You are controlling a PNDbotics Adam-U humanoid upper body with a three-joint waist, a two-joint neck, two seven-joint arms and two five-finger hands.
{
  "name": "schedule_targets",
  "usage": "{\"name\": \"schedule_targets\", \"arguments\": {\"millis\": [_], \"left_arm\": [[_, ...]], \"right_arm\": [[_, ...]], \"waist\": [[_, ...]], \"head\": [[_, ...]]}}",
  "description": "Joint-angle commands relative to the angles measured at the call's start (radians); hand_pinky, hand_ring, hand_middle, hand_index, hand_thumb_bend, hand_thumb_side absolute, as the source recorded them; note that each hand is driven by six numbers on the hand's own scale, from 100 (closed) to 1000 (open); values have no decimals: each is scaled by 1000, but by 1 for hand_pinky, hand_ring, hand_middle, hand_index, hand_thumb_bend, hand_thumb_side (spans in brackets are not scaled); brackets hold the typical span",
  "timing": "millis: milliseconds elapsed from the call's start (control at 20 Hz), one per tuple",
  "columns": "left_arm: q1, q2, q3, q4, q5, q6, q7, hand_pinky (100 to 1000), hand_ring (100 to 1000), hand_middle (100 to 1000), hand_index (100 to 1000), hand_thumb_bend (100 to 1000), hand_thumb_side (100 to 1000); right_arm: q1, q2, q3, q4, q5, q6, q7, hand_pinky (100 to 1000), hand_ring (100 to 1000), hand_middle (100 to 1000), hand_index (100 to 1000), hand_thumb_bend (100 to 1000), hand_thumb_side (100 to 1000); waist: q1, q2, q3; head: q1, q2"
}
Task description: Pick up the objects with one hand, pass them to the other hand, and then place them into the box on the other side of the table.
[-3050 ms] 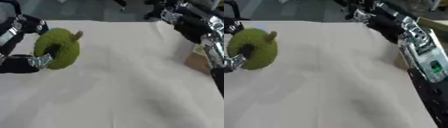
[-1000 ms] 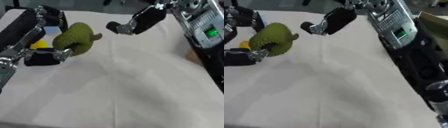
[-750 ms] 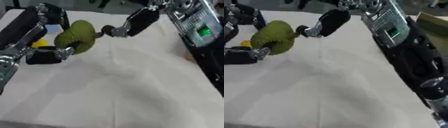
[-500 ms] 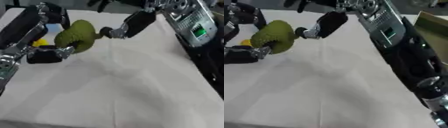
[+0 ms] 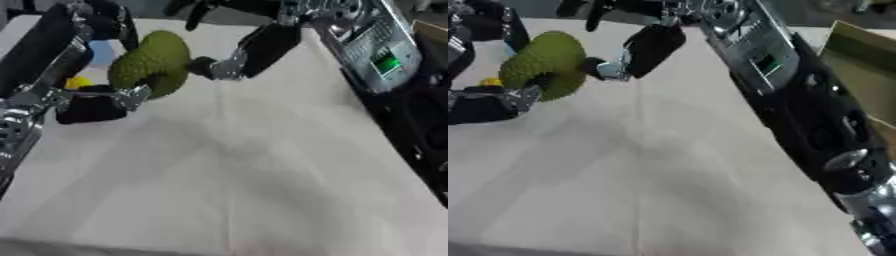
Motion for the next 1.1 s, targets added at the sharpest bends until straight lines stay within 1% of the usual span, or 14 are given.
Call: {"name": "schedule_targets", "arguments": {"millis": [50,300,500,750,900,1000,1100], "left_arm": [[-14,5,6,-17,-6,9,-5,561,475,418,449,100,100],[-17,-2,8,-17,-16,20,-10,560,474,417,449,100,100],[-18,-4,8,-17,-28,29,-7,559,473,416,448,100,100],[-14,-5,9,-17,-47,50,-11,556,472,414,447,100,100],[-16,-6,8,-17,-52,51,-8,556,472,414,447,100,100],[-20,-7,6,-17,-53,47,-7,555,471,414,447,100,100],[-23,-9,6,-17,-53,42,-3,555,471,414,447,100,100]], "right_arm": [[-21,-15,-18,-49,-47,28,-7,987,834,915,918,235,305],[-20,-23,-13,-90,-89,66,11,986,834,916,918,227,314],[-19,-25,-11,-96,-93,74,19,986,834,916,919,226,317],[-18,-29,-21,-106,-105,82,12,988,835,920,924,247,312],[-18,-30,-15,-105,-92,77,18,987,839,919,922,264,308],[-20,-30,-13,-103,-70,65,17,986,842,917,919,281,299],[-20,-29,-9,-92,-46,50,17,986,844,917,920,287,313]], "waist": [[-2,-38,0],[-2,-38,0],[-2,-38,-1],[-2,-35,-2],[-1,-35,-2],[-1,-35,-2],[-2,-35,-2]], "head": [[-2,0],[-3,-2],[-4,-3],[-4,-1],[-5,-1],[-5,0],[-6,-1]]}}
